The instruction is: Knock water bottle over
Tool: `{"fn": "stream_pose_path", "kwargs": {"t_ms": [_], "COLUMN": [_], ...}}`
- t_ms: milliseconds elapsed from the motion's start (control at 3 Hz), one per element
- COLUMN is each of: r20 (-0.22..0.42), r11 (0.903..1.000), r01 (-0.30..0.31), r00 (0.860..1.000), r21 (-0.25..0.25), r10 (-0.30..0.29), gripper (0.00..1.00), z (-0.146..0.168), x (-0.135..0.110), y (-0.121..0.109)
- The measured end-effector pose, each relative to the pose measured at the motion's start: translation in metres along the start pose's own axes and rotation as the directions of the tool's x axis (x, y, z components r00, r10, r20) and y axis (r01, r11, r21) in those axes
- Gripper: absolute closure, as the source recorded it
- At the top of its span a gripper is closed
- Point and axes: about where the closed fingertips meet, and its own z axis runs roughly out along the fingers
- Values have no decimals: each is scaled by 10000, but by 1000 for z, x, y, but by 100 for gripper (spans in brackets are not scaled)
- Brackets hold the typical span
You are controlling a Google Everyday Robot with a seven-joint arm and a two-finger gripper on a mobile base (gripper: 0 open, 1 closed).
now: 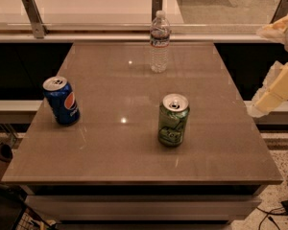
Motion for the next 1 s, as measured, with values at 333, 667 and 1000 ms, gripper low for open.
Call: {"fn": "stream_pose_path", "kwargs": {"t_ms": [333, 667, 1000], "r20": [1461, 2554, 3304], "r11": [9958, 9831, 9571], "r01": [-865, -1794, -2876], "r00": [9859, 9527, 9073], "r21": [284, 357, 362], "r10": [815, 1646, 2602], "gripper": [0, 0, 0], "z": [5, 13, 23], "x": [-7, -19, -33], "y": [-21, -44, -61]}}
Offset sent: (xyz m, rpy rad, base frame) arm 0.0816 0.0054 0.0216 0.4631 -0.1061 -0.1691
